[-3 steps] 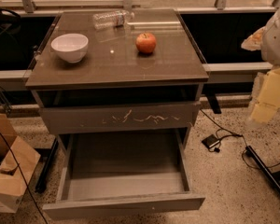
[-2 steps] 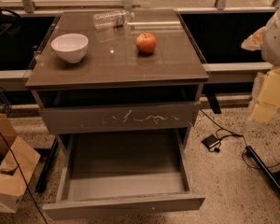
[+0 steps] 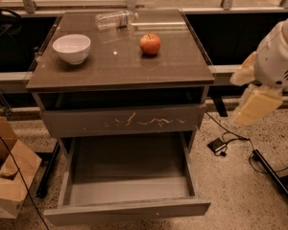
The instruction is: Close middle drawer
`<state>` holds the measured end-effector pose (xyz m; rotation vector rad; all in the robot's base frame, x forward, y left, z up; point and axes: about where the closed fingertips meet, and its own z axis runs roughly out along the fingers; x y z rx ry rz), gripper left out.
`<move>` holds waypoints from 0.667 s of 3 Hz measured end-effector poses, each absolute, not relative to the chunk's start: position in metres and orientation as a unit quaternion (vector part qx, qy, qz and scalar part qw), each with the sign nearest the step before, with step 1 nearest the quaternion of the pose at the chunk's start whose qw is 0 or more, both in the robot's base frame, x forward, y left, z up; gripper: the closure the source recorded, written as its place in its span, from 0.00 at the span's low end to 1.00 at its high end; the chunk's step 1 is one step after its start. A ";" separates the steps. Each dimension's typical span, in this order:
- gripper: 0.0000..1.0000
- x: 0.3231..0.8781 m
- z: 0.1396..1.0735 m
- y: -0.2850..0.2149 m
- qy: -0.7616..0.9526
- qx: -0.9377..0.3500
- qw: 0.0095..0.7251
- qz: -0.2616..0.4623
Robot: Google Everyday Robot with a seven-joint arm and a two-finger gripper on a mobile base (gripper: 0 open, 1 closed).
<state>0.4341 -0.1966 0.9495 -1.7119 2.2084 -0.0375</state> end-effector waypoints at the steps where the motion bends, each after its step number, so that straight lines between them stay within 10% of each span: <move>1: 0.61 0.419 0.889 -0.193 0.781 -0.599 0.173 0.037; 2: 0.85 0.400 0.818 -0.203 0.782 -0.590 0.180 0.092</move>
Offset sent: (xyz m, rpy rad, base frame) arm -0.0585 -0.0277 -0.2280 0.3111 0.1823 0.0211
